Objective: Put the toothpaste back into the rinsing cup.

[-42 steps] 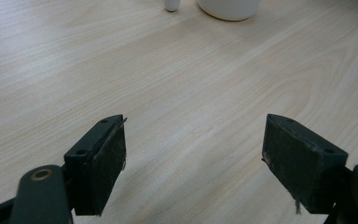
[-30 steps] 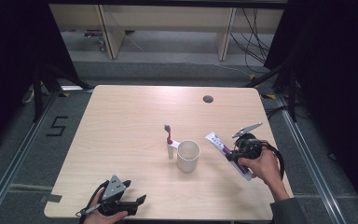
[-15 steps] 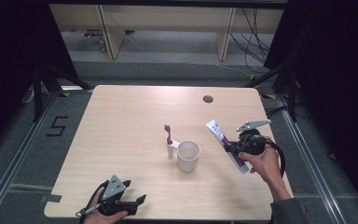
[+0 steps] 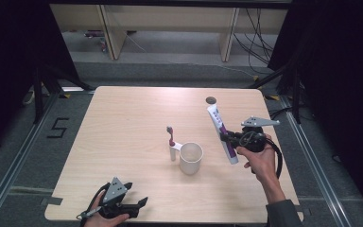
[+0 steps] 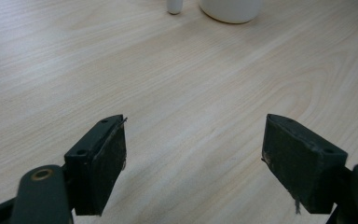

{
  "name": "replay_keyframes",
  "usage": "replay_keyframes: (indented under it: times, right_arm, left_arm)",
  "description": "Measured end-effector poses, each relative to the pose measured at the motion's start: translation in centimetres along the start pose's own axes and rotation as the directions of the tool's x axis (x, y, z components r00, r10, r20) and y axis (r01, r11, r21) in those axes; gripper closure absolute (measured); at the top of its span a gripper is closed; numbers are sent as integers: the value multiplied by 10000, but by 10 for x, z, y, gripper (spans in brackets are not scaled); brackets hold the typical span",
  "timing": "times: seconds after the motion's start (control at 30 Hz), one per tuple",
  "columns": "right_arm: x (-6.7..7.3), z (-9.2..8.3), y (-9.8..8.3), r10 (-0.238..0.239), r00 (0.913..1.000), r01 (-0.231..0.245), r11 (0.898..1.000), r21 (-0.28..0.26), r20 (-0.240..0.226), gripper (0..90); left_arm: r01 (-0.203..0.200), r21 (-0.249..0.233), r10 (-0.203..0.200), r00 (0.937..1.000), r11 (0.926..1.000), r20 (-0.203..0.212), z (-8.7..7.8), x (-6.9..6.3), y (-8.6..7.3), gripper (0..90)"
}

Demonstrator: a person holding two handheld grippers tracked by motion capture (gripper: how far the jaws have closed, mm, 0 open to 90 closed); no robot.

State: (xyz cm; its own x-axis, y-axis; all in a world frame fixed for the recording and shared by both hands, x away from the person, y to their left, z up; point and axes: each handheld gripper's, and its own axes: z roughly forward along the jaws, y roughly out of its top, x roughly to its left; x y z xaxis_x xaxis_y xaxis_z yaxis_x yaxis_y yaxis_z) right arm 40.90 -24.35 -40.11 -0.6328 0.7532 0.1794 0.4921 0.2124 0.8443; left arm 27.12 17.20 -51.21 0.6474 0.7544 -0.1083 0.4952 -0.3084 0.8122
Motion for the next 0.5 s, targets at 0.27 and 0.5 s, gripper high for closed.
replay_keyframes:
  times: [0.27,0.5]
  right_arm:
    - [9,5,8,146,9996,-170,9939,-1092,-223,772]
    - [17,9,13,30,9994,-91,9849,-1731,-355,773]
  left_arm:
    - [51,-89,-51,10000,9999,5,0,0,0,214]
    - [128,-154,-127,9999,9998,17,0,0,0,214]
